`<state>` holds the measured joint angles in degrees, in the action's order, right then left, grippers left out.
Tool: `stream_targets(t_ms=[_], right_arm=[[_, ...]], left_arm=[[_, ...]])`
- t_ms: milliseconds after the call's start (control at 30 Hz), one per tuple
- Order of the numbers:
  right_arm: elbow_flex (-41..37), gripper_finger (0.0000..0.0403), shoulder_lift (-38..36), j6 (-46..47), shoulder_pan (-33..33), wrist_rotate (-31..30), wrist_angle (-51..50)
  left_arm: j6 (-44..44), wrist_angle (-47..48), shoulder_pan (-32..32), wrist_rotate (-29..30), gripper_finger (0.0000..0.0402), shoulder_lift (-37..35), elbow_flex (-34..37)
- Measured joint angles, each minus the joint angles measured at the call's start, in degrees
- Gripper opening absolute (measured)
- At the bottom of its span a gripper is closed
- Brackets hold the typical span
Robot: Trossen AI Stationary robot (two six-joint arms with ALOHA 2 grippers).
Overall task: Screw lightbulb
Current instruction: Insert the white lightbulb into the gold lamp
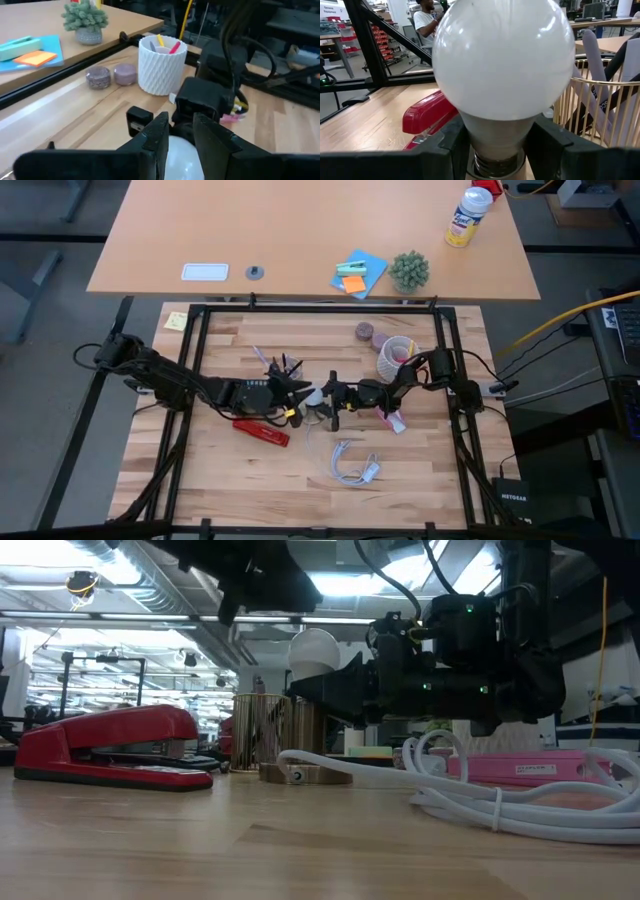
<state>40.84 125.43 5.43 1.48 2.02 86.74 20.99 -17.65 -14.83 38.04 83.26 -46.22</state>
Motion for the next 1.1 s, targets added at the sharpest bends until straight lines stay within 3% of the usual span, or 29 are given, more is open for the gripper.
stream_targets(t_ms=[400,1100], right_arm=[[0.0,0.0159,0.04,0.13,0.02,-0.02,-0.17],[0.07,0.0159,0.02,0.04,0.11,0.35,-1.18]], left_arm=[[3.55,-0.41,-0.07,-1.39,0.0082,5.04,-0.12],[6.08,3.32,-2.86,-0.76,0.0082,5.01,-0.13]])
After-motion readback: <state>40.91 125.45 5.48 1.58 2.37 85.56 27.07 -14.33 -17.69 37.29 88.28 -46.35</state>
